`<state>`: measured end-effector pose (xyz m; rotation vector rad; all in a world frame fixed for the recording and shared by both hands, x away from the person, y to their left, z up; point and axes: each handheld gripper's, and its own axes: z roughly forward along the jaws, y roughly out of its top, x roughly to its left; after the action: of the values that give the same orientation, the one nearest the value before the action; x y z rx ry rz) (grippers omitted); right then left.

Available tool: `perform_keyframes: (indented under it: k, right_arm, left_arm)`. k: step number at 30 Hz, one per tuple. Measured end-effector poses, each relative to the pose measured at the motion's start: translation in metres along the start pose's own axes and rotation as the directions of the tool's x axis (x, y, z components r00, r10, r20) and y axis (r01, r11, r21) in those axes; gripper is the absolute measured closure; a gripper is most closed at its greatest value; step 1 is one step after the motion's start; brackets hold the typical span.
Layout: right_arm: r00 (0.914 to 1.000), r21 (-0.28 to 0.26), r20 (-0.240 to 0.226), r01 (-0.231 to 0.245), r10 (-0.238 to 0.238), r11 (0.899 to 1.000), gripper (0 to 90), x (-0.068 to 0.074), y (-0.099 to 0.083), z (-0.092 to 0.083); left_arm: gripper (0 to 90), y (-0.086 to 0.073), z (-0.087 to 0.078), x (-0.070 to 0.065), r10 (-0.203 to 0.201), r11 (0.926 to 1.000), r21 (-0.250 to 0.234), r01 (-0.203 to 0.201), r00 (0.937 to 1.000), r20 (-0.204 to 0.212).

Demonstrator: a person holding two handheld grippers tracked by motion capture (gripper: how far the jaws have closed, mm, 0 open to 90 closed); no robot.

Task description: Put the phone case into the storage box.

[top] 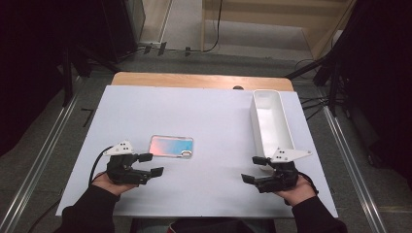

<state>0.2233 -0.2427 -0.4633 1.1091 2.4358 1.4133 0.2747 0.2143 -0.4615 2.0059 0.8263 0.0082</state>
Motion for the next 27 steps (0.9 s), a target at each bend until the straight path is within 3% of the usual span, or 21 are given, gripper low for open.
perform_keyframes:
  k: [27]
  right_arm:
    - [0.9999,0.006,-0.014,-0.005,0.005,1.0,19.1,0.0021,0.0006,0.0006]
  left_arm:
    - [22.4,-0.0003,-0.0013,0.0014,-0.006,1.0,-0.003,0.006,1.0,0.0]
